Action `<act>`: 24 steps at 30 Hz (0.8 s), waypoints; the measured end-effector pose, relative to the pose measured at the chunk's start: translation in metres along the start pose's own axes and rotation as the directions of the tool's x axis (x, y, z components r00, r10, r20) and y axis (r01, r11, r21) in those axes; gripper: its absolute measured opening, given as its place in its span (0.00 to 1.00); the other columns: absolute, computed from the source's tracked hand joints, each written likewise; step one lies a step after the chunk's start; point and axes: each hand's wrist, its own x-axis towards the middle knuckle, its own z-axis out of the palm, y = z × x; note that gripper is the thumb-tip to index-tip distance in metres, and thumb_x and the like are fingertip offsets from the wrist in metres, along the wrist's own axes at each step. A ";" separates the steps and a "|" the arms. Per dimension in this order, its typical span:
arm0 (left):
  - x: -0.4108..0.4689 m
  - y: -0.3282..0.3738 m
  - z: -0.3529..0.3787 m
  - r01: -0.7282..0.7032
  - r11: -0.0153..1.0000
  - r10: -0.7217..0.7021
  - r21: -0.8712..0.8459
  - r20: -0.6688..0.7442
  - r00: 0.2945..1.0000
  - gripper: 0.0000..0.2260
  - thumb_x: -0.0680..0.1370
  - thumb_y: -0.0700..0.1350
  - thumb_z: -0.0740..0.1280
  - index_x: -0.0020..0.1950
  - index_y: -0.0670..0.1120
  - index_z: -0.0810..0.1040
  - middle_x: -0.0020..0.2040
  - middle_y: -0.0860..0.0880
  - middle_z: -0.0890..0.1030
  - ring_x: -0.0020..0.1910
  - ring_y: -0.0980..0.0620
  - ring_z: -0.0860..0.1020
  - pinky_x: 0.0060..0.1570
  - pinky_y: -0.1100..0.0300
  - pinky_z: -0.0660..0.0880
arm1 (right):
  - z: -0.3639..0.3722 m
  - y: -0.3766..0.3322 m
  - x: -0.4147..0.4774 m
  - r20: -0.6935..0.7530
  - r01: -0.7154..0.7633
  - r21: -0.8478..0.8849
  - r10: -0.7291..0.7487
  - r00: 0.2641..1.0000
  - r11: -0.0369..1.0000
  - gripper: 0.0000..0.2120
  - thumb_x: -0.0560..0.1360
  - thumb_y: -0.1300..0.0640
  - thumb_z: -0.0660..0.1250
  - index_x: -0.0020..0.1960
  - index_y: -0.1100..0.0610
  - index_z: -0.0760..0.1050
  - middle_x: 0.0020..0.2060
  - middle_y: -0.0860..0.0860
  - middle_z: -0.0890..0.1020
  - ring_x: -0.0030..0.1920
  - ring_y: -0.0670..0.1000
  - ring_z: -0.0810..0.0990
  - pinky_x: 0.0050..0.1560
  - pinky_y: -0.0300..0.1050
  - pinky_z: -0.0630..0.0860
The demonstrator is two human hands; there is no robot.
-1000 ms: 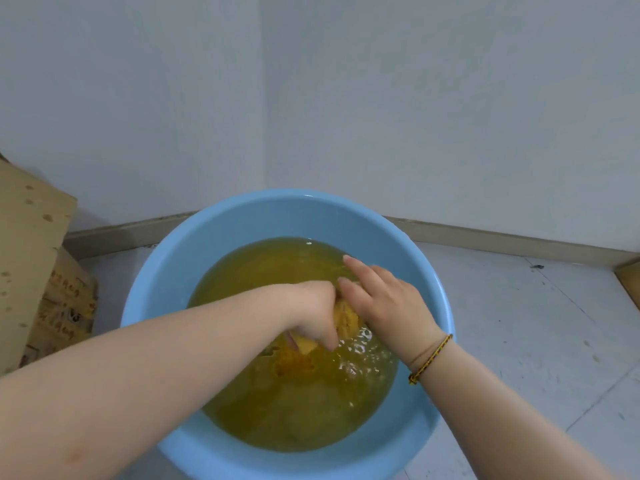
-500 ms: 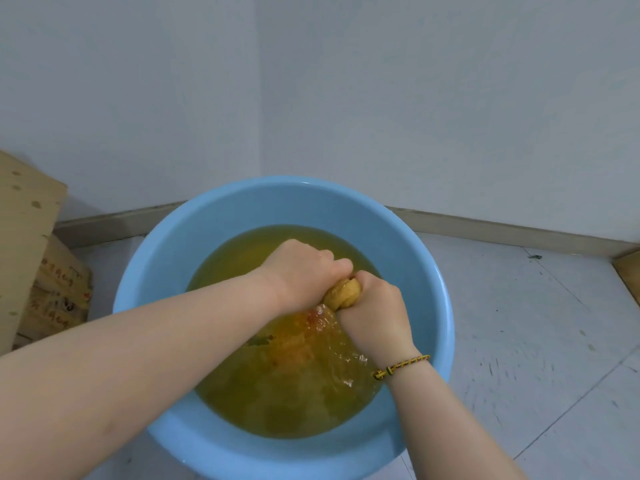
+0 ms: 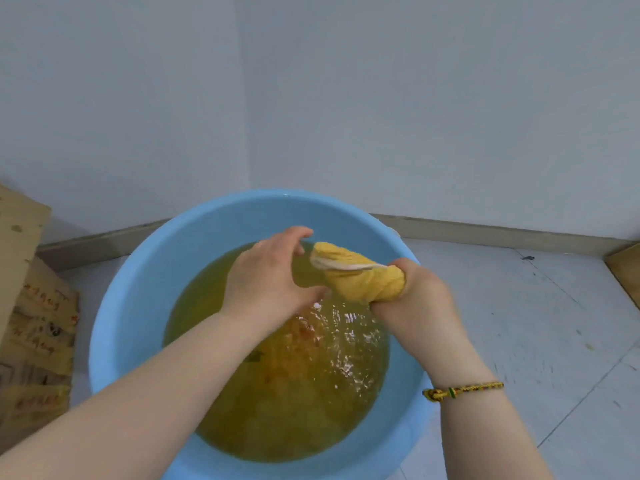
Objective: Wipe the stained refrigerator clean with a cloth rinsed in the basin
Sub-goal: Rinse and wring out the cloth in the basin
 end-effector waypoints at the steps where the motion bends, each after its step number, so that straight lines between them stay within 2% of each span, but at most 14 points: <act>1: 0.000 0.002 -0.004 0.132 0.980 -0.121 -0.151 0.082 0.989 0.27 0.66 0.53 0.74 0.63 0.54 0.69 0.49 0.59 0.74 0.50 0.54 0.74 0.48 0.59 0.70 | -0.001 0.004 0.001 -0.037 -0.056 0.061 0.059 0.998 0.997 0.06 0.72 0.60 0.61 0.37 0.54 0.66 0.29 0.47 0.70 0.35 0.55 0.70 0.29 0.42 0.63; 3: -0.005 0.009 -0.004 0.320 0.807 -0.186 -0.496 0.302 0.935 0.19 0.69 0.50 0.71 0.59 0.50 0.73 0.47 0.56 0.77 0.48 0.54 0.76 0.48 0.59 0.73 | -0.001 0.008 0.000 -0.083 -0.141 0.171 0.157 0.984 0.975 0.04 0.72 0.59 0.62 0.42 0.53 0.68 0.30 0.45 0.71 0.34 0.52 0.70 0.28 0.39 0.64; 5: -0.013 0.024 0.001 0.425 0.575 -0.119 -0.699 0.443 0.889 0.18 0.69 0.52 0.67 0.56 0.47 0.75 0.47 0.52 0.80 0.46 0.54 0.78 0.49 0.58 0.75 | 0.001 0.009 -0.003 -0.091 -0.164 0.264 0.194 0.977 0.951 0.08 0.72 0.58 0.63 0.41 0.48 0.66 0.31 0.42 0.71 0.32 0.46 0.70 0.28 0.34 0.63; 7: -0.014 0.037 0.006 0.458 0.427 -0.101 -0.779 0.462 0.881 0.19 0.66 0.56 0.64 0.52 0.48 0.77 0.47 0.51 0.81 0.45 0.53 0.79 0.45 0.58 0.76 | 0.006 0.008 -0.007 -0.089 -0.103 0.368 0.145 0.985 0.924 0.12 0.71 0.61 0.65 0.41 0.45 0.65 0.34 0.41 0.72 0.34 0.42 0.70 0.30 0.30 0.65; 8: -0.011 0.042 0.008 0.455 0.372 -0.110 -0.809 0.448 0.887 0.17 0.67 0.56 0.64 0.51 0.49 0.77 0.46 0.52 0.82 0.44 0.54 0.79 0.42 0.59 0.76 | 0.008 0.006 -0.010 -0.086 -0.041 0.399 0.082 0.993 0.916 0.14 0.70 0.62 0.66 0.45 0.44 0.67 0.39 0.41 0.72 0.37 0.42 0.70 0.35 0.27 0.67; 10: -0.007 0.047 0.011 0.448 0.289 -0.145 -0.846 0.424 0.894 0.09 0.73 0.51 0.64 0.48 0.48 0.77 0.42 0.52 0.83 0.40 0.55 0.81 0.35 0.62 0.76 | 0.013 0.005 -0.015 -0.056 0.073 0.377 -0.056 0.997 0.923 0.23 0.68 0.62 0.69 0.59 0.48 0.67 0.49 0.42 0.69 0.49 0.40 0.68 0.47 0.20 0.63; 11: -0.007 0.049 0.011 0.445 0.251 -0.172 -0.860 0.413 0.894 0.06 0.74 0.48 0.64 0.48 0.48 0.77 0.41 0.51 0.82 0.37 0.55 0.81 0.32 0.63 0.76 | 0.013 0.005 -0.016 -0.017 0.120 0.359 -0.122 0.992 0.925 0.26 0.68 0.60 0.70 0.63 0.49 0.66 0.52 0.42 0.67 0.54 0.40 0.67 0.52 0.21 0.62; 13: -0.010 0.045 0.011 0.410 0.196 -0.221 -0.890 0.368 0.903 0.03 0.75 0.43 0.64 0.47 0.47 0.77 0.39 0.49 0.82 0.34 0.56 0.81 0.30 0.64 0.76 | 0.007 0.000 -0.019 0.072 0.154 0.381 -0.196 0.978 0.912 0.25 0.67 0.52 0.72 0.62 0.48 0.69 0.51 0.40 0.70 0.57 0.42 0.69 0.57 0.27 0.64; 14: -0.013 0.041 0.010 0.387 0.187 -0.224 -0.903 0.344 0.912 0.04 0.74 0.41 0.65 0.47 0.46 0.77 0.39 0.49 0.81 0.33 0.56 0.81 0.30 0.64 0.77 | 0.001 -0.003 -0.020 0.104 0.144 0.414 -0.204 0.973 0.899 0.20 0.68 0.51 0.72 0.58 0.46 0.71 0.50 0.39 0.72 0.56 0.41 0.71 0.56 0.27 0.65; 17: -0.019 0.035 0.005 0.347 0.193 -0.144 -0.918 0.323 0.935 0.14 0.66 0.43 0.67 0.51 0.45 0.76 0.38 0.49 0.83 0.34 0.55 0.81 0.31 0.62 0.78 | -0.013 -0.003 -0.017 0.073 0.034 0.610 -0.099 0.992 0.792 0.03 0.72 0.52 0.68 0.43 0.45 0.74 0.43 0.40 0.79 0.47 0.40 0.77 0.49 0.28 0.71; 18: -0.021 0.036 0.003 0.346 0.200 -0.118 -0.917 0.328 0.937 0.17 0.63 0.44 0.67 0.52 0.44 0.74 0.36 0.50 0.83 0.32 0.56 0.80 0.30 0.63 0.77 | -0.016 -0.002 -0.016 0.085 -0.035 0.702 -0.035 0.996 0.711 0.02 0.73 0.53 0.67 0.42 0.47 0.75 0.41 0.43 0.80 0.44 0.42 0.78 0.47 0.32 0.73; 20: -0.024 0.041 0.001 0.358 0.182 -0.072 -0.916 0.351 0.934 0.17 0.62 0.45 0.67 0.50 0.44 0.73 0.32 0.51 0.82 0.30 0.56 0.80 0.30 0.64 0.77 | -0.018 0.000 -0.015 0.200 -0.174 0.812 0.015 0.980 0.557 0.01 0.73 0.53 0.66 0.43 0.50 0.76 0.39 0.47 0.81 0.42 0.46 0.78 0.46 0.40 0.76; 22: -0.026 0.047 0.000 0.364 0.143 -0.009 -0.920 0.367 0.930 0.15 0.62 0.45 0.66 0.47 0.44 0.73 0.32 0.50 0.82 0.31 0.54 0.79 0.32 0.63 0.77 | -0.018 0.001 -0.019 0.266 -0.221 0.830 -0.016 0.964 0.512 0.03 0.73 0.52 0.67 0.42 0.51 0.78 0.38 0.53 0.80 0.41 0.51 0.78 0.49 0.49 0.76; 24: -0.029 0.054 -0.002 0.341 0.163 0.007 -0.926 0.347 0.938 0.15 0.62 0.46 0.66 0.47 0.44 0.73 0.33 0.50 0.82 0.32 0.55 0.80 0.32 0.65 0.77 | -0.020 0.001 -0.021 0.207 -0.172 0.847 -0.013 0.978 0.503 0.04 0.73 0.55 0.68 0.40 0.52 0.79 0.36 0.53 0.80 0.39 0.50 0.78 0.47 0.49 0.77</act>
